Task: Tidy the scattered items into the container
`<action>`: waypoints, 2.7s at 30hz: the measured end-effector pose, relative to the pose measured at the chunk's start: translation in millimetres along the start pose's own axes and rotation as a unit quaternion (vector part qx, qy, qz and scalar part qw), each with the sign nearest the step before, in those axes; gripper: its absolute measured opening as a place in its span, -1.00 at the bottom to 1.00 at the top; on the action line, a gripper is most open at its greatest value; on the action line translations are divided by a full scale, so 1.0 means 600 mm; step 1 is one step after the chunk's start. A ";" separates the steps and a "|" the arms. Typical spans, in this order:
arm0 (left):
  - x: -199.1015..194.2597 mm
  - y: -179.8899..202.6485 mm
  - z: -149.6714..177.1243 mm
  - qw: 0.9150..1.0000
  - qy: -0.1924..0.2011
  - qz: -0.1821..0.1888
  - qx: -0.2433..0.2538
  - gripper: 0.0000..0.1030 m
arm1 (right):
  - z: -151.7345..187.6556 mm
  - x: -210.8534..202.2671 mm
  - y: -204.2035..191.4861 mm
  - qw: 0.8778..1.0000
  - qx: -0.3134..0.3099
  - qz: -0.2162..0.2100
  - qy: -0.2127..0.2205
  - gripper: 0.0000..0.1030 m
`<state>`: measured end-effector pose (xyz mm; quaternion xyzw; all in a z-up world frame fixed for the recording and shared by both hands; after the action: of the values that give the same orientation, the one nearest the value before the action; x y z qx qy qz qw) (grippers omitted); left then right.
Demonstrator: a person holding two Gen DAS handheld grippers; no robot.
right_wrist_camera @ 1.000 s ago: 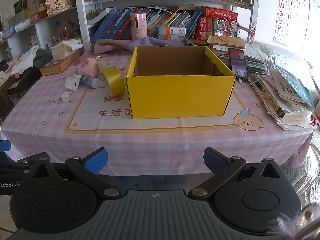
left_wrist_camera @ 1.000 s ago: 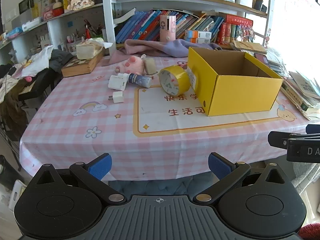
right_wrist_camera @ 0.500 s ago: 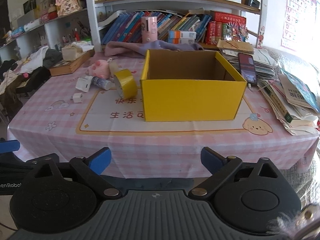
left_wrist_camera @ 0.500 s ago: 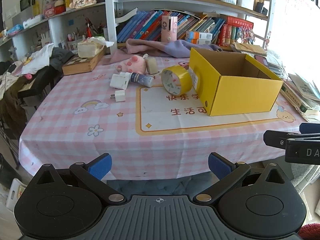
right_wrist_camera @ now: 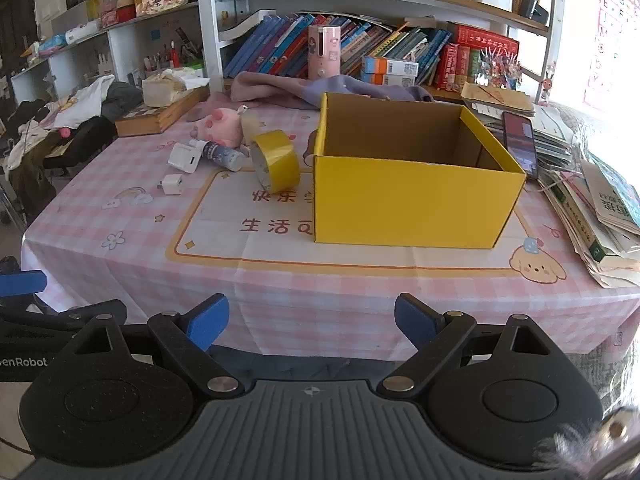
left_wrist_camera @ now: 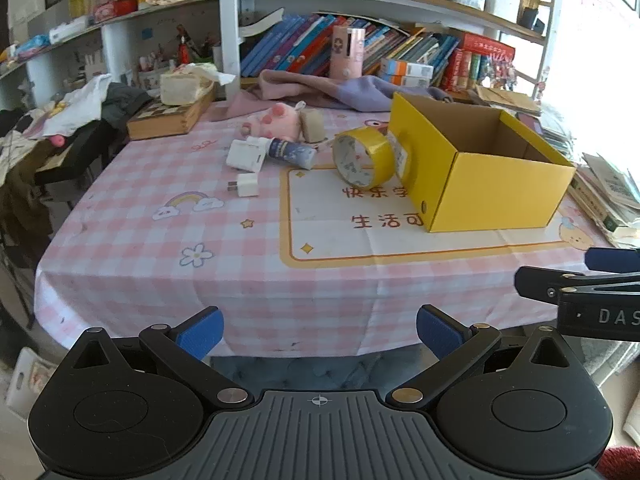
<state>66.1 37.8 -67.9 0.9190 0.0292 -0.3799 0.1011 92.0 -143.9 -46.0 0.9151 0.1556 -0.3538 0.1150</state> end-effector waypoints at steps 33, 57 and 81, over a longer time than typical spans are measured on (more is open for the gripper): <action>0.155 -0.082 -0.132 0.998 0.007 -0.050 -0.038 0.98 | -0.187 0.183 -0.081 0.988 -0.144 -0.039 0.038 0.28; 0.329 -0.098 -0.216 0.996 -0.021 -0.087 -0.028 0.92 | -0.296 0.389 -0.071 0.977 -0.205 -0.048 -0.021 0.45; 0.411 -0.120 -0.222 0.993 -0.055 -0.093 -0.051 0.08 | -0.298 0.452 -0.069 0.972 -0.211 -0.076 -0.073 0.10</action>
<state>324.1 130.0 -161.4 0.8839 0.1285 -0.4352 0.1133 376.1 7.0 -106.1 0.8276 0.2873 -0.3863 0.2887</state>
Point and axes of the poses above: each gripper's, at about its wrist camera, not at the fingertips, and x roughly the way its jaws point, y to its right, z to its underside, the point moved 8 cm from there along x, roughly the way its jaws point, and after that the axes turned 10 degrees about -x, right-handed, at the moved point
